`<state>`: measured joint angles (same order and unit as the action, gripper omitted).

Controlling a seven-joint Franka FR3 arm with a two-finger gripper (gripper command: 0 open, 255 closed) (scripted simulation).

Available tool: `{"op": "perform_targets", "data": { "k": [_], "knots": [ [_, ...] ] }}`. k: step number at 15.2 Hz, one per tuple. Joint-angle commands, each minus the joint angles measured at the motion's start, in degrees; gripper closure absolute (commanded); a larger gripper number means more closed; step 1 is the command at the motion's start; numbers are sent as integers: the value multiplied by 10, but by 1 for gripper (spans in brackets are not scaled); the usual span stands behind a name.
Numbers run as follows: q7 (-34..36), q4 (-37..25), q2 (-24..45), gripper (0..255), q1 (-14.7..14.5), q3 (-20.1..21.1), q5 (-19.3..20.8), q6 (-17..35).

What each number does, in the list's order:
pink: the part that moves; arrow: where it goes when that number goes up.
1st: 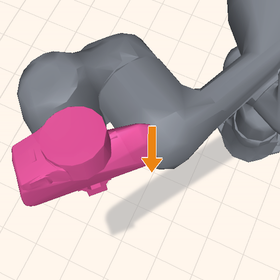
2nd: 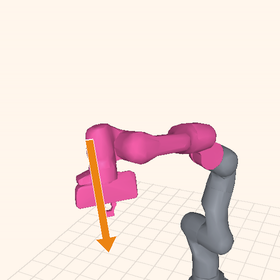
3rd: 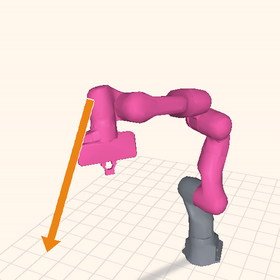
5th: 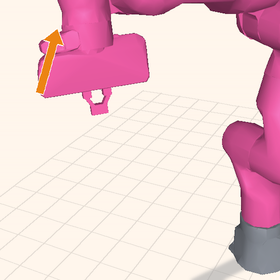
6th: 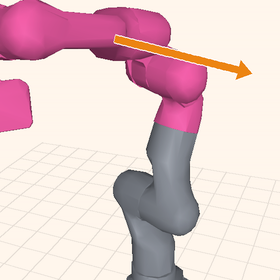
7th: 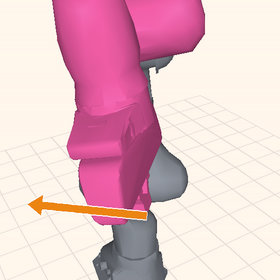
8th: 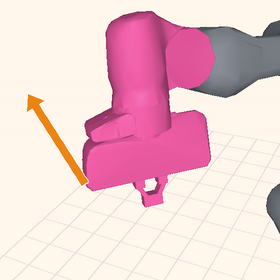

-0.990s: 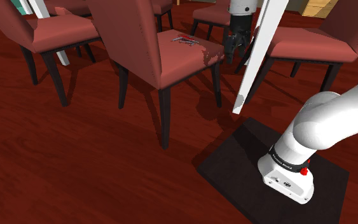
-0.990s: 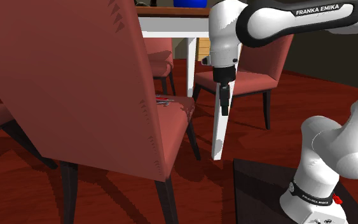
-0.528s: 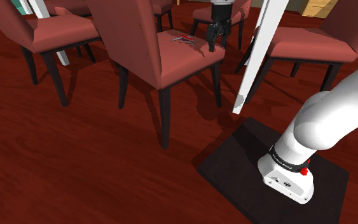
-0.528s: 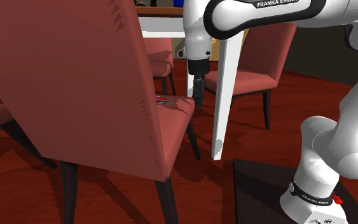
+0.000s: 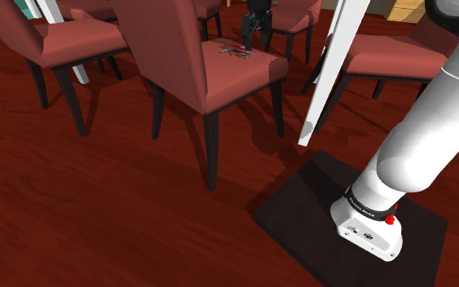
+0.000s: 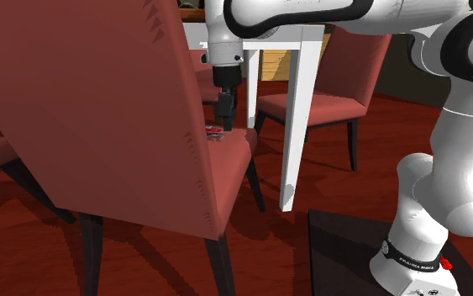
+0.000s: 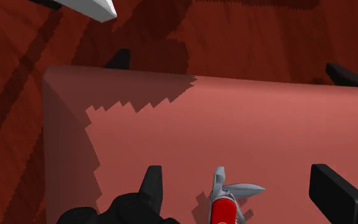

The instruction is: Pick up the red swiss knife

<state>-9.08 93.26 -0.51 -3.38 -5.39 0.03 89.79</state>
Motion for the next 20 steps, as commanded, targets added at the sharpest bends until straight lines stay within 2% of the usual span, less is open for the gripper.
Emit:
{"op": "perform_targets", "data": {
  "k": [1,3,12,13,20],
  "knots": [
    [-7,-63,43,0,-1,1,-5,-13],
    [-14,-123,83,0,-1,2,-10,-28],
    [-13,-44,68,0,-2,3,-9,36],
    [-13,-45,68,255,-2,3,-9,35],
    [-14,-46,68,255,-2,3,-9,35]
  ]
}}
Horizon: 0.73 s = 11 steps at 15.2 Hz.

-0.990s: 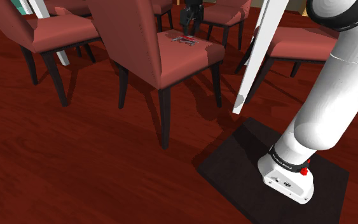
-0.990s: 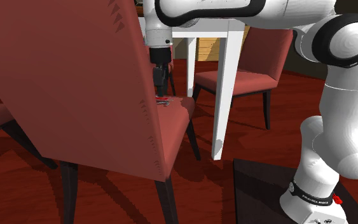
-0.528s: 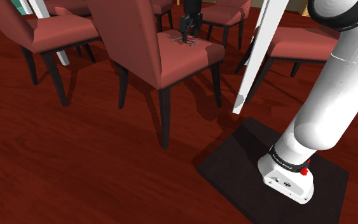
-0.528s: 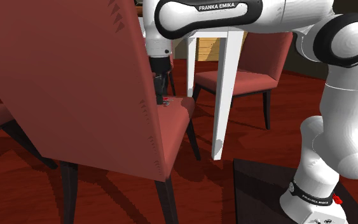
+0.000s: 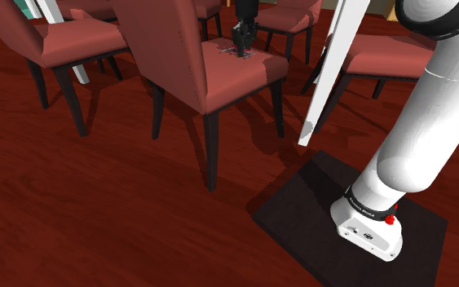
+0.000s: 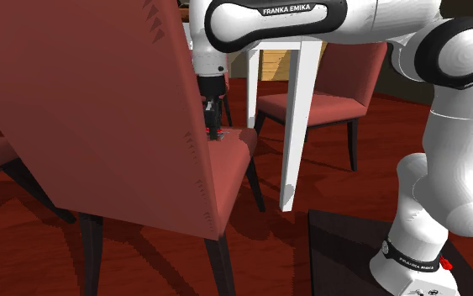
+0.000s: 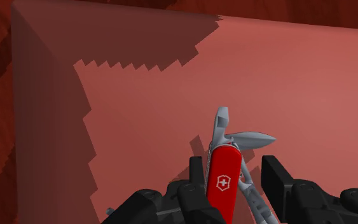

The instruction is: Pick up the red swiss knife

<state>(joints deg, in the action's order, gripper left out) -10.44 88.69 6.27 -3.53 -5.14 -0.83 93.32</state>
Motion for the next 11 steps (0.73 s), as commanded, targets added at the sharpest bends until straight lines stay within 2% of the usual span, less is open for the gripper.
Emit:
{"op": "perform_targets", "data": {
  "k": [1,11],
  "knots": [
    [0,0,1,255,0,0,0,0],
    [0,-94,19,255,1,0,-2,-76]
  ]
}}
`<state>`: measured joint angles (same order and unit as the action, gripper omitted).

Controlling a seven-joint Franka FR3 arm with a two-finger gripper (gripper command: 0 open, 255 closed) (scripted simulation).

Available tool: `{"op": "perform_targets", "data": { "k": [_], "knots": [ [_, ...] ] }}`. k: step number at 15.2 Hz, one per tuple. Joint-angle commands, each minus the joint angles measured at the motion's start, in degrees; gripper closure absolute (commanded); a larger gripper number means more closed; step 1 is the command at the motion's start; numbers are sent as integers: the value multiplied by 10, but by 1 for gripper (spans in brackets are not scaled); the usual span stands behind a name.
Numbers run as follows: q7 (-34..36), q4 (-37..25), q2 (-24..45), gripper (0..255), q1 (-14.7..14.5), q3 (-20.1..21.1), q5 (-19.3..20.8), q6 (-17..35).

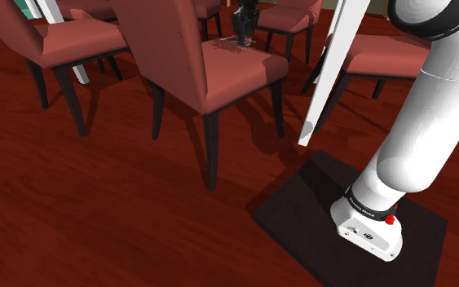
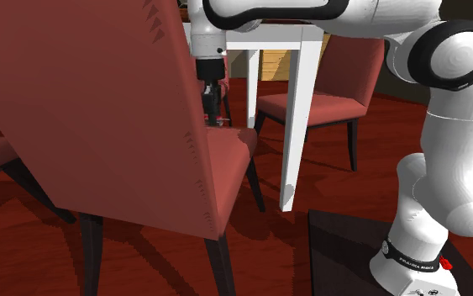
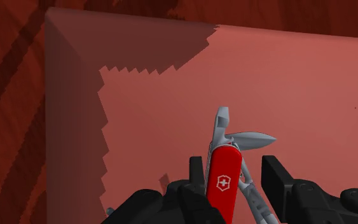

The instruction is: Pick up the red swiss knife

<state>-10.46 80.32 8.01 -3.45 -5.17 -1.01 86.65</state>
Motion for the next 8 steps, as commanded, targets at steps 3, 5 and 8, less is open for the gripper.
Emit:
{"op": "perform_targets", "data": {
  "k": [3,5,8],
  "knots": [
    [-1,-48,12,255,1,0,-1,-36],
    [-1,-75,20,255,2,-1,-2,-55],
    [-1,-91,25,255,2,-1,-2,-67]
  ]
}}
